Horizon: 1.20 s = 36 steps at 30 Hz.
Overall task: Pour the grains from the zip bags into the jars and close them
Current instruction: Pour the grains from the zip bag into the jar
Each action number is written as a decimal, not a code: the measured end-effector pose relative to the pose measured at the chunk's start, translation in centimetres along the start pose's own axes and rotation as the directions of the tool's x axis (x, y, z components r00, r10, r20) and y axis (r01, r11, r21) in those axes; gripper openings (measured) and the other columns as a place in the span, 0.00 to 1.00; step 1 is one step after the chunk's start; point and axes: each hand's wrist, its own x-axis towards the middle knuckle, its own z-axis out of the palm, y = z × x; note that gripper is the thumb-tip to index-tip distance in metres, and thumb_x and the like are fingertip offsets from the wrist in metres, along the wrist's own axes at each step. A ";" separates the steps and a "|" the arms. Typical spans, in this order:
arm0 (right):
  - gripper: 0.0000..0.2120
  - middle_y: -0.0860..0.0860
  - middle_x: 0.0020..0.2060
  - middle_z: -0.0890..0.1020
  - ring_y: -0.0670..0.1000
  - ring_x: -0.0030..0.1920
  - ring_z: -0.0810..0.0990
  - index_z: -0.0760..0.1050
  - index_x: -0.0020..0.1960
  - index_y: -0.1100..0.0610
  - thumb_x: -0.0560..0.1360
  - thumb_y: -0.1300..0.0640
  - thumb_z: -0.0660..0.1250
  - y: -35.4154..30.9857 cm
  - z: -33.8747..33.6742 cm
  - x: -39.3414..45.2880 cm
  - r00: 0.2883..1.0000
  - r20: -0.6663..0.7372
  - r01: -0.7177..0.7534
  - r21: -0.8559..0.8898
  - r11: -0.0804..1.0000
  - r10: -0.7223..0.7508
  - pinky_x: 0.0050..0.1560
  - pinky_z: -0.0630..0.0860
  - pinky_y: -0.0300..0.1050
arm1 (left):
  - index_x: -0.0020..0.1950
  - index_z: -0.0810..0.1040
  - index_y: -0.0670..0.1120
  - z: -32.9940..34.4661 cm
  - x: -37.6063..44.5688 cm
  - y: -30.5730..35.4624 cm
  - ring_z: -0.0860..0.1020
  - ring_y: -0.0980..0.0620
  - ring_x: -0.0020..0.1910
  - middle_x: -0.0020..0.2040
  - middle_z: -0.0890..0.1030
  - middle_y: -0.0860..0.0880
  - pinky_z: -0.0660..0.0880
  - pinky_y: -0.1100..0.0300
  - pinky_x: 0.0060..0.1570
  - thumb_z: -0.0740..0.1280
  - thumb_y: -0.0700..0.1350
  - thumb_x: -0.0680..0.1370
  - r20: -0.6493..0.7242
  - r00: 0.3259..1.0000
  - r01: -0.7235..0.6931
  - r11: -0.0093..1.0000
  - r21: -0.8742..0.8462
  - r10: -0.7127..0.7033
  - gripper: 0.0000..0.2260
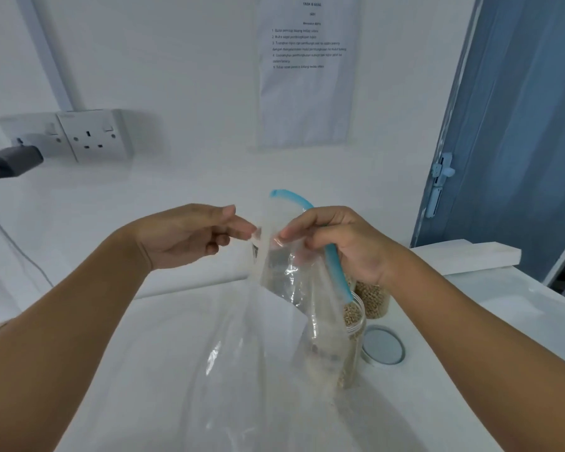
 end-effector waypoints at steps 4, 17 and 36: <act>0.28 0.55 0.42 0.88 0.49 0.37 0.84 0.87 0.40 0.58 0.73 0.81 0.54 -0.3 0.7 0.3 0.994 0.102 -0.033 -0.059 0.998 0.039 0.40 0.79 0.40 | 0.54 0.90 0.49 -0.5 0.2 -0.7 0.74 0.52 0.59 0.63 0.83 0.58 0.67 0.58 0.64 0.81 0.72 0.56 -0.051 0.999 0.008 1.000 0.018 -0.007 0.36; 0.28 0.55 0.35 0.86 0.51 0.31 0.76 0.86 0.35 0.59 0.70 0.81 0.52 -0.9 -0.3 1.3 0.992 0.128 0.015 -0.108 0.994 -0.001 0.40 0.76 0.40 | 0.49 0.89 0.51 -0.5 -0.1 -3.3 0.76 0.49 0.64 0.59 0.84 0.54 0.55 0.44 0.80 0.85 0.65 0.57 -0.021 0.999 -0.041 0.975 -0.217 0.038 0.27; 0.27 0.41 0.53 0.87 0.45 0.47 0.87 0.89 0.49 0.46 0.77 0.73 0.59 -0.3 -2.2 3.0 0.996 -0.084 -0.087 -0.683 0.725 0.041 0.56 0.80 0.61 | 0.55 0.88 0.47 0.0 -1.0 -1.4 0.78 0.57 0.38 0.61 0.85 0.41 0.81 0.61 0.49 0.71 0.39 0.74 -0.103 0.995 0.005 0.995 -0.100 -0.015 0.12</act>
